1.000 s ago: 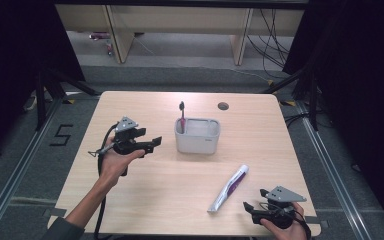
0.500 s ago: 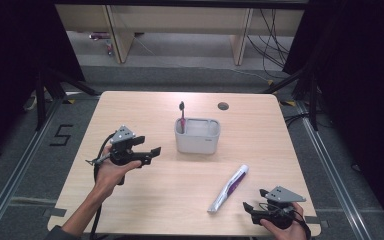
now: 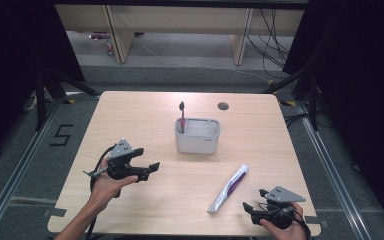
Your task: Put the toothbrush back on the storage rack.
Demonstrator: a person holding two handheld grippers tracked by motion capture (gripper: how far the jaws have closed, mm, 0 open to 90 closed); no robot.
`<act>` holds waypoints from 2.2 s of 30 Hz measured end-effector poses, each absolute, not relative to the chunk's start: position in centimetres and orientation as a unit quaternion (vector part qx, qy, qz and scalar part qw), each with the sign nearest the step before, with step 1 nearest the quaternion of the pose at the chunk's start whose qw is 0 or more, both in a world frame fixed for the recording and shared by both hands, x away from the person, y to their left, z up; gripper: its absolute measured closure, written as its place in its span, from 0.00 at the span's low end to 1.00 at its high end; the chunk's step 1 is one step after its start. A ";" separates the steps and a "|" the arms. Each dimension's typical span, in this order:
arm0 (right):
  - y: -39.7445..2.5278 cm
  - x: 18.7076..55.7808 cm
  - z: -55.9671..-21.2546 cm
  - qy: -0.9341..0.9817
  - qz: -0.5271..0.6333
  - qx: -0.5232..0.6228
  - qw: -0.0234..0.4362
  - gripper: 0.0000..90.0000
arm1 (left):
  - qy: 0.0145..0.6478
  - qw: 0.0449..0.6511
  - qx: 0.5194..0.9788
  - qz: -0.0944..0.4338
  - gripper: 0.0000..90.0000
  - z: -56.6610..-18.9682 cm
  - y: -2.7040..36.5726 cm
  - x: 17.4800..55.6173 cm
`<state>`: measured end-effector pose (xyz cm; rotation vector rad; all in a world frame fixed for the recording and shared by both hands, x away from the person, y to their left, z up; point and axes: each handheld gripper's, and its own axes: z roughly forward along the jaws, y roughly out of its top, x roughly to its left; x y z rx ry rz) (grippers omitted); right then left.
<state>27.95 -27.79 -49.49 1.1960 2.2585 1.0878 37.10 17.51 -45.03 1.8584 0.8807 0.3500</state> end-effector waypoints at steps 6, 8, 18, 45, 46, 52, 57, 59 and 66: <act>-27.8 27.9 -49.5 0.800 0.382 0.427 0.180 0.26 | 0.354 0.499 0.777 0.148 0.17 -45.8 17.8 35.7; -27.8 27.9 -49.5 0.799 0.383 0.427 0.181 0.26 | 0.350 0.496 0.782 0.142 0.17 -46.2 18.2 35.2; -27.8 27.9 -49.4 0.799 0.384 0.426 0.182 0.26 | 0.351 0.494 0.783 0.137 0.17 -47.2 19.1 33.5; -27.9 27.9 -49.4 0.800 0.387 0.423 0.178 0.26 | 0.341 0.480 0.800 0.116 0.17 -49.1 20.1 29.8; -27.9 27.9 -49.4 0.800 0.388 0.419 0.181 0.26 | 0.343 0.478 0.801 0.115 0.17 -49.2 20.0 29.6; -27.9 28.0 -49.5 0.802 0.388 0.417 0.181 0.26 | 0.342 0.461 0.810 0.119 0.17 -49.5 20.0 28.6; -27.9 27.8 -49.4 0.800 0.390 0.420 0.178 0.26 | 0.330 0.433 0.827 0.139 0.17 -49.7 20.3 28.3; -27.6 27.5 -49.4 0.794 0.390 0.436 0.166 0.26 | 0.328 0.419 0.833 0.151 0.17 -49.8 20.4 28.3; -27.8 27.6 -49.5 0.799 0.386 0.423 0.183 0.26 | 0.331 0.425 0.831 0.140 0.17 -49.9 20.3 28.0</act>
